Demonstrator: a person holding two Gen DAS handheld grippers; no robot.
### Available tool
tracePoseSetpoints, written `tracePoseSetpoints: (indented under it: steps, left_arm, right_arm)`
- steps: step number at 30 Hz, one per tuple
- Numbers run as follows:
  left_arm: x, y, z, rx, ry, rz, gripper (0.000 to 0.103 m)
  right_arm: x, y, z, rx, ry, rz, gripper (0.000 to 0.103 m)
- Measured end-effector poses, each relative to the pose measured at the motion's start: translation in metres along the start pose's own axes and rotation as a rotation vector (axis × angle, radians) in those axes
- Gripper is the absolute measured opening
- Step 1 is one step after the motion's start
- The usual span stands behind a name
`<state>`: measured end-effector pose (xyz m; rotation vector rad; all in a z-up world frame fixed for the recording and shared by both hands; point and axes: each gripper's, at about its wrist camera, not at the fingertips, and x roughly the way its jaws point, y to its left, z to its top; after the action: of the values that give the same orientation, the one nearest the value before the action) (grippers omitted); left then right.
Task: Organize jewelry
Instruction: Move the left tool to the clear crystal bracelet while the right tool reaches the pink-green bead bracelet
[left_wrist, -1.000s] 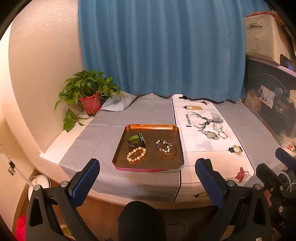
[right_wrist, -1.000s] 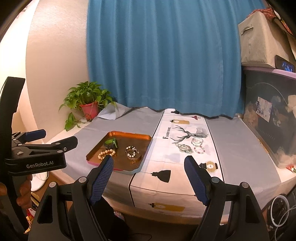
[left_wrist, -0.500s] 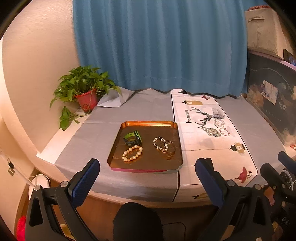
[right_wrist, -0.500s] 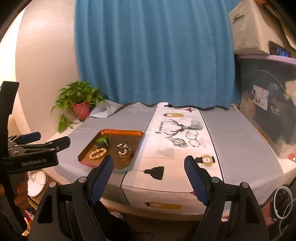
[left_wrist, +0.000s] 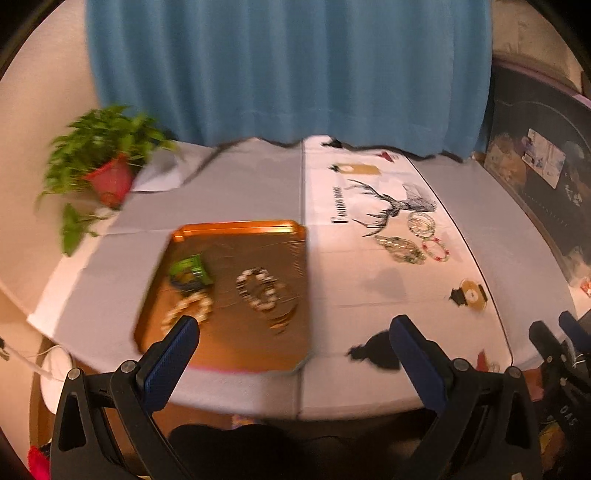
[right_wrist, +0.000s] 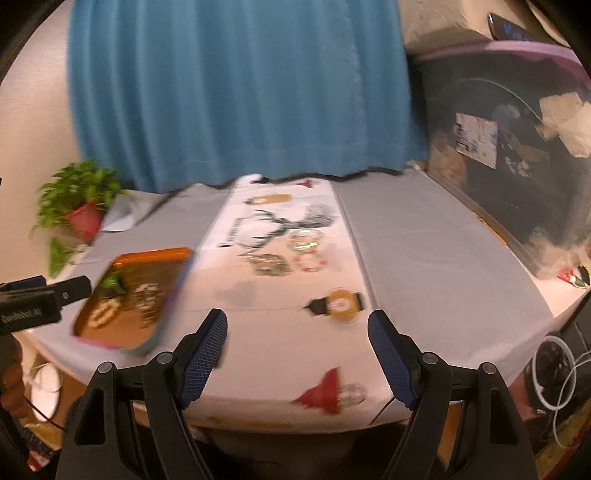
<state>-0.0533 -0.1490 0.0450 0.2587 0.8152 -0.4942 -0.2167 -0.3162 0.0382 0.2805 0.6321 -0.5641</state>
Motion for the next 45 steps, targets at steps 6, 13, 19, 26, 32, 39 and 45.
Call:
tracePoseSetpoints:
  steps: [6,13,19,26,32,39,45]
  left_arm:
    - [0.062,-0.034,0.039,0.023,0.054,-0.018,0.102]
    - [0.122,-0.055,0.065,0.048,0.105,-0.02,0.102]
    - [0.16,-0.067,0.084,0.06,0.129,-0.026,0.102]
    - [0.197,-0.095,0.119,0.09,0.147,-0.103,0.102]
    - [0.26,-0.144,0.153,0.16,0.26,-0.21,0.102]
    - [0.312,-0.18,0.164,0.173,0.385,-0.233,0.099]
    - [0.325,-0.197,0.166,0.248,0.401,-0.182,0.088]
  right_arm:
    - [0.073,-0.032,0.025,0.019,0.057,-0.05,0.079]
    - [0.172,-0.044,0.053,-0.007,0.149,-0.042,0.079]
    - [0.243,-0.029,0.061,-0.076,0.232,-0.045,0.079]
    - [0.267,-0.044,0.06,-0.118,0.248,-0.143,0.079]
    - [0.259,-0.092,0.059,-0.07,0.226,-0.276,0.082]
    - [0.258,-0.101,0.06,-0.089,0.216,-0.274,0.083]
    - [0.26,-0.097,0.063,-0.103,0.214,-0.268,0.083]
